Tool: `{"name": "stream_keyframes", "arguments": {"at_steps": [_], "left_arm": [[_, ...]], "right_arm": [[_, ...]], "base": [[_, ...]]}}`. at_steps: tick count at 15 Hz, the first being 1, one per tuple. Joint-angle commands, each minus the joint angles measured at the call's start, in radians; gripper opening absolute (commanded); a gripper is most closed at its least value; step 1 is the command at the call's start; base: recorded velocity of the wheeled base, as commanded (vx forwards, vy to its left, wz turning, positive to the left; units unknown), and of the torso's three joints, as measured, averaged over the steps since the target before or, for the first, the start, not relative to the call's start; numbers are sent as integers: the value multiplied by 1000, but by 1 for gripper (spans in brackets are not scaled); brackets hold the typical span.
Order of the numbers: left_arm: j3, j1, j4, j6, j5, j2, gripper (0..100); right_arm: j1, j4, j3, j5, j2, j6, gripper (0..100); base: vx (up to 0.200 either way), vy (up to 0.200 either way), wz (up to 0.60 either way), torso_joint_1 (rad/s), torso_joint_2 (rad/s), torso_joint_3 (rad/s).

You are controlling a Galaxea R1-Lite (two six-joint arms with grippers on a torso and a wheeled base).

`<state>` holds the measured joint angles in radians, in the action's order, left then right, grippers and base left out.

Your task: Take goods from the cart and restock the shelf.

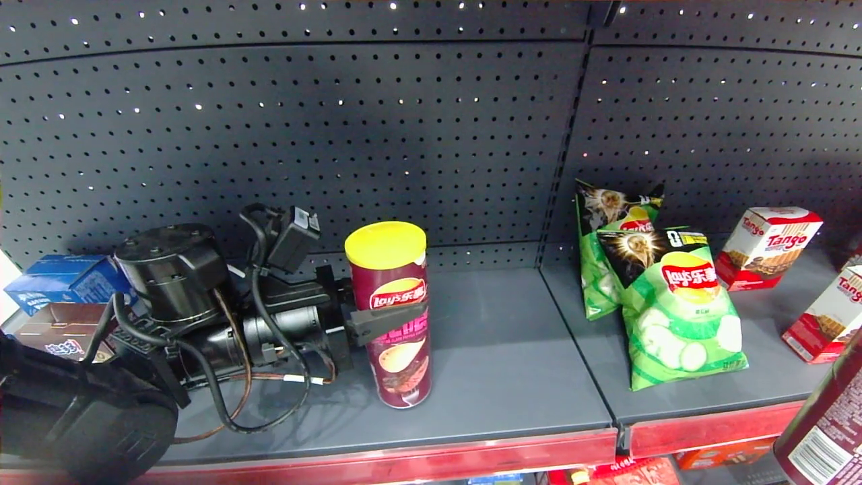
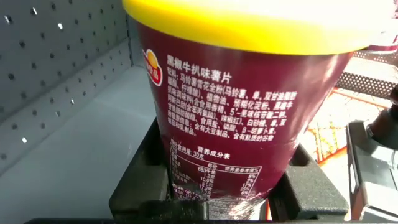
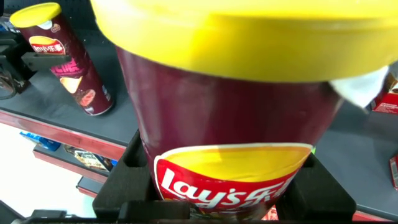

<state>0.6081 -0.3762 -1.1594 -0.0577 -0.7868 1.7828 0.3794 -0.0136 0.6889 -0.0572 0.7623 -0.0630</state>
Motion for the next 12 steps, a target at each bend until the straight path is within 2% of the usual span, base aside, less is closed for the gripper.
{"name": "stream_keyframes", "arguments": {"at_steps": [1,4,6,7,10,11,12], "left_arm": [[-8,0,0,1,0,3,0],[-19,0,-2,1,0,1,0],[-50,-1,0,39,0,4,0],[-59,0,0,48,0,4,0],[-67,0,0,50,1,6,0],[-67,0,0,52,1,4,100],[-68,-1,-2,53,1,4,100]], "right_arm": [[0,0,0,-1,0,0,0],[1,0,0,-1,0,0,0],[0,0,-2,0,-3,0,0],[0,0,0,0,-3,0,0],[0,0,-2,0,-3,0,0],[0,0,-2,0,-3,0,0],[0,0,0,0,-5,0,0]], "base": [[0,0,0,0,0,0],[0,0,0,0,0,0],[0,0,0,0,0,0],[0,0,0,0,0,0],[0,0,0,0,0,0],[0,0,0,0,0,0],[0,0,0,0,0,0]]}}
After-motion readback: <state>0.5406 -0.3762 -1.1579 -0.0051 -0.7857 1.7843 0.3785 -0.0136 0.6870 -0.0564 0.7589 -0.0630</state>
